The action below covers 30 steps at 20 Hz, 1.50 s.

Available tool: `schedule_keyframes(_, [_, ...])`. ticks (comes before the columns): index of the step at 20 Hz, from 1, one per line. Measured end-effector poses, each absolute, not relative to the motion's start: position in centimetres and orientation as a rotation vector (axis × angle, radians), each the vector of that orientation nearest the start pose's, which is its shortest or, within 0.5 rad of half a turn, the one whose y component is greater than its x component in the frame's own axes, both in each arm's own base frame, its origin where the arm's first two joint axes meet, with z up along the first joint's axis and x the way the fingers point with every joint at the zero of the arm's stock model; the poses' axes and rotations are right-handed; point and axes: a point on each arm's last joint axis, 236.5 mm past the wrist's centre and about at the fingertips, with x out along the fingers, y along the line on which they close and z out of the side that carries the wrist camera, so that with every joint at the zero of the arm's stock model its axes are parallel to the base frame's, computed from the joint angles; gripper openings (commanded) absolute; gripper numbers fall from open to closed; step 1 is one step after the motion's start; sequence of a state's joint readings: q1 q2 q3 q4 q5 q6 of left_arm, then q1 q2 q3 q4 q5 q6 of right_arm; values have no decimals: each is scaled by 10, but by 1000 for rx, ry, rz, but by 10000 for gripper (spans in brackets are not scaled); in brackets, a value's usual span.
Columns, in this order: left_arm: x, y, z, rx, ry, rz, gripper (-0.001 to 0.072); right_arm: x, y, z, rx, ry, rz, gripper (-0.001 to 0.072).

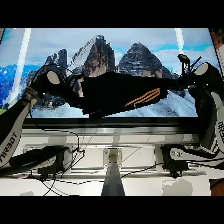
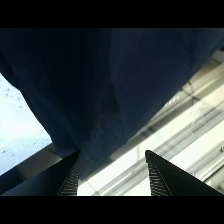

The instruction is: Fold the clothes and pants, and hang the long-sleeved shirts on hangers.

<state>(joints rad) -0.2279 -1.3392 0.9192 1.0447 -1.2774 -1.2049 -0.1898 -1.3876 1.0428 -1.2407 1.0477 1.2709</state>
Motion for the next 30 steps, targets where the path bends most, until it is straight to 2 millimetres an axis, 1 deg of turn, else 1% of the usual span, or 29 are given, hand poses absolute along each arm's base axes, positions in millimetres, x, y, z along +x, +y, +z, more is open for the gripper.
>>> schedule_keyframes(2, [258,-177,-59,-87,1591,-710,471,389,-12,-60,250,1336,147,628])
schedule_keyframes(5, [260,-178,-59,-90,1585,-708,472,397,-19,-68,304,1415,156,626])
schedule_keyframes(8, [260,-178,-59,-91,1583,-706,471,400,-22,-75,356,1493,211,626])
schedule_keyframes(10, [260,-178,-60,-91,1582,-706,472,399,-23,-81,398,1535,257,626])
schedule_keyframes(13, [260,-178,-59,-91,1582,-706,472,390,-13,-94,480,1608,343,623])
schedule_keyframes(14, [261,-178,-60,-91,1580,-705,471,387,-7,-99,515,1630,376,623])
schedule_keyframes(15, [262,-178,-60,-92,1575,-702,472,385,3,-101,556,1646,422,623])
schedule_keyframes(17, [266,-178,-60,-92,1561,-696,472,385,24,-101,614,1653,507,622])
schedule_keyframes(18, [268,-178,-61,-93,1552,-692,472,387,36,-101,623,1645,547,608])
schedule_keyframes(20, [276,-178,-62,-94,1521,-677,472,389,58,-102,600,1634,617,557])
schedule_keyframes(24, [298,-179,-63,-96,1436,-639,472,387,116,-99,525,1625,769,551])
schedule_keyframes(25, [304,-179,-63,-96,1411,-628,471,383,134,-97,504,1627,814,414])
schedule_keyframes(26, [310,-178,-62,-97,1389,-618,472,380,150,-94,486,1623,858,209])
schedule_keyframes(27, [315,-178,-62,-98,1370,-609,472,375,167,-92,458,1622,903,124])
schedule_keyframes(28, [320,-178,-62,-97,1351,-600,472,371,181,-91,428,1621,940,82])
schedule_keyframes(29, [324,-177,-62,-91,1336,-592,472,368,194,-88,400,1615,974,42])
schedule_keyframes(30, [328,-174,-62,-76,1322,-584,472,366,205,-85,372,1604,1000,41])
